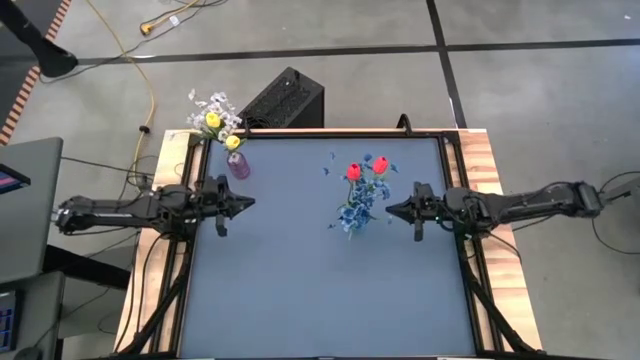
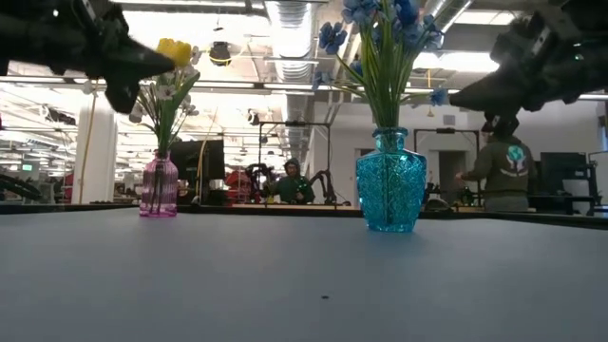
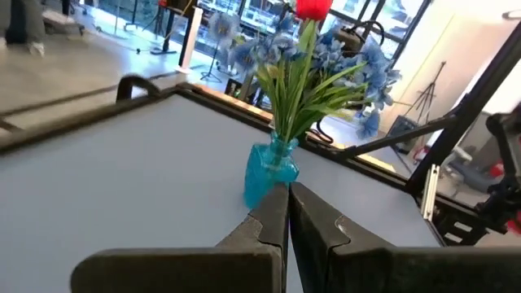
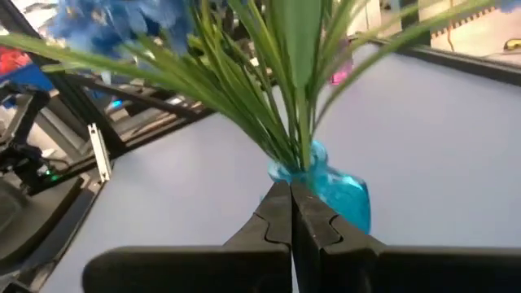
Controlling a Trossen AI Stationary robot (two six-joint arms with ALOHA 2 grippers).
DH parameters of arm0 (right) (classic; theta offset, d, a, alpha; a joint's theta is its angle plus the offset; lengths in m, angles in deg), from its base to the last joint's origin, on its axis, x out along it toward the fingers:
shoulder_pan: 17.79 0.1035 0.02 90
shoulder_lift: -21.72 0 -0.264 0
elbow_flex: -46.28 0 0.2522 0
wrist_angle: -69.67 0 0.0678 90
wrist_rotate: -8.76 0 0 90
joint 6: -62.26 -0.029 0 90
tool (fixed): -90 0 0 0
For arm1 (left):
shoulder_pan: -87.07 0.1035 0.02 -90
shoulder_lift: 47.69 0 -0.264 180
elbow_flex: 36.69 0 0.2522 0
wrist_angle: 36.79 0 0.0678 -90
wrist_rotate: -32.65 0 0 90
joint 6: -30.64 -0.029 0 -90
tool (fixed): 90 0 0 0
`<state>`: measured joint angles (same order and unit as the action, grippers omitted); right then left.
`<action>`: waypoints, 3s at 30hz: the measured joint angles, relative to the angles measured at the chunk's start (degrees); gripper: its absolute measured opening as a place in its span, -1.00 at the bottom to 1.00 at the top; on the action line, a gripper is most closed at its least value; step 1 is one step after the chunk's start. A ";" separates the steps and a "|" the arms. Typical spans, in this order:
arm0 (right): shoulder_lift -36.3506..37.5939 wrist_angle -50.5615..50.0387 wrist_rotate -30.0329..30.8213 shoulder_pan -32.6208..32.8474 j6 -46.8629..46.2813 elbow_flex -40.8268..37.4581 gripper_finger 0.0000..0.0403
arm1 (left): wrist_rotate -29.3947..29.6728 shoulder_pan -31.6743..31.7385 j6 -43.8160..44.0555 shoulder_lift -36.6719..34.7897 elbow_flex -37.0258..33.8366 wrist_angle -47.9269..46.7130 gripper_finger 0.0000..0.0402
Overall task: Sort flowers into vase by color
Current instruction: Return to Home Position
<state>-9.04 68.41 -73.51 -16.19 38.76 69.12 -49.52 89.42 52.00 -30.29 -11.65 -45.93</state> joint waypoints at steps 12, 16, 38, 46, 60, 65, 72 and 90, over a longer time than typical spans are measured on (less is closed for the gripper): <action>3.22 -6.28 0.07 -4.28 1.58 -0.18 -0.90 | -0.14 0.00 6.40 -3.33 -10.62 11.13 -1.00; 3.22 -7.23 0.34 -5.63 2.38 -0.18 -0.90 | 0.04 0.00 5.26 -3.31 -10.59 9.95 -1.00; 6.63 -5.42 -6.27 -14.37 6.77 -4.73 -0.90 | 1.23 0.00 6.39 -3.31 -10.59 10.57 -1.00; 14.40 -18.26 -6.27 -14.99 7.52 -4.77 -0.90 | 1.47 0.00 6.37 -3.31 -10.59 10.50 -1.00; 25.49 -22.79 -5.13 -14.91 12.10 -4.70 -0.90 | 4.85 0.00 3.22 -3.31 -10.59 10.33 -1.00; 26.30 -22.84 -8.54 -14.88 15.91 -4.73 -0.90 | 4.97 -0.01 3.15 -3.31 -10.59 10.28 -1.00; 26.24 -22.71 -12.24 -14.84 22.87 -4.77 -0.88 | 5.06 0.00 2.90 -3.30 -10.59 9.09 -1.00; 26.25 -22.20 -9.31 -14.82 20.35 -4.89 -0.82 | -3.34 -0.02 3.46 -3.30 -10.61 -3.06 -1.00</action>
<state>17.21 46.21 -82.82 -31.00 59.10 64.23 -52.87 89.40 55.45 -33.59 -22.26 -49.00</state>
